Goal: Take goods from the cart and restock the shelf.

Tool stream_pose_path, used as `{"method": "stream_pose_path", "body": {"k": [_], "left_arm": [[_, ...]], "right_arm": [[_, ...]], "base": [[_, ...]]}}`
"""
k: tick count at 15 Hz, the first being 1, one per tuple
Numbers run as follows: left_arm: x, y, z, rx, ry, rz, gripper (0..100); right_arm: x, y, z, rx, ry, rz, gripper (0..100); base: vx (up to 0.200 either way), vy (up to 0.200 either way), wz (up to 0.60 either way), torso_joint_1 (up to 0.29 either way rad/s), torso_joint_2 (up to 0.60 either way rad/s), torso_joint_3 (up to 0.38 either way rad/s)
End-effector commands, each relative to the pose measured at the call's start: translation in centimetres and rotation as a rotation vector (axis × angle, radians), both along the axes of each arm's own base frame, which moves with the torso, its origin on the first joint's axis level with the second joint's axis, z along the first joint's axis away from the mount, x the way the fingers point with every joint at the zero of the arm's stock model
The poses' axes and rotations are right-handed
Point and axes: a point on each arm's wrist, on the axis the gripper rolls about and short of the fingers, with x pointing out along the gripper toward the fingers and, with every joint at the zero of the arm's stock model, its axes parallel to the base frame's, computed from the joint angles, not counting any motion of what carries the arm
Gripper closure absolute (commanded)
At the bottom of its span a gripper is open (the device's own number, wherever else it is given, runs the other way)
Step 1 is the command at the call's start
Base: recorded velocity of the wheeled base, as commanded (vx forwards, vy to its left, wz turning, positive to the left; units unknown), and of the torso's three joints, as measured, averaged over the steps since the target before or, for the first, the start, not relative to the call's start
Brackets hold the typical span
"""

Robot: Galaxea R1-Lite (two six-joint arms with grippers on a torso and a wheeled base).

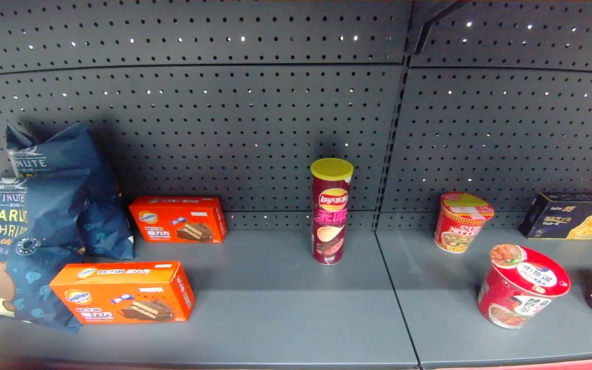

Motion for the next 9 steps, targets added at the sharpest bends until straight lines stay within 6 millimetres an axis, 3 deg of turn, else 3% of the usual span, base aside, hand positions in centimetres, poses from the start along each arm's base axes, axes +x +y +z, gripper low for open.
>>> {"method": "stream_pose_path", "body": {"k": [1, 4, 7, 8, 9], "left_arm": [[0.0, 0.0, 0.1, 0.000, -0.005, -0.001, 100], [-0.5, 0.0, 1.3, 0.003, -0.047, 0.012, 100], [-1.5, -0.2, 0.6, 0.037, -0.035, 0.123, 100], [-1.9, -0.2, 1.2, 0.049, -0.040, 0.126, 100], [-2.2, -0.2, 1.7, 0.097, -0.052, 0.128, 100]], "right_arm": [[0.0, 0.0, 0.0, 0.000, 0.000, 0.000, 0], [0.0, 0.0, 0.0, 0.000, 0.000, 0.000, 0], [0.3, 0.0, 0.1, 0.017, 0.038, -0.005, 0], [-0.1, 0.0, 1.5, -0.011, -0.024, 0.029, 0], [-0.2, 0.2, 8.4, -0.055, -0.091, 0.156, 0]], "base": [[0.000, 0.000, 0.00, 0.000, 0.00, 0.000], [0.000, 0.000, 0.00, 0.000, 0.00, 0.000], [0.000, 0.000, 0.00, 0.000, 0.00, 0.000], [0.000, 0.000, 0.00, 0.000, 0.00, 0.000], [0.000, 0.000, 0.00, 0.000, 0.00, 0.000]]}}
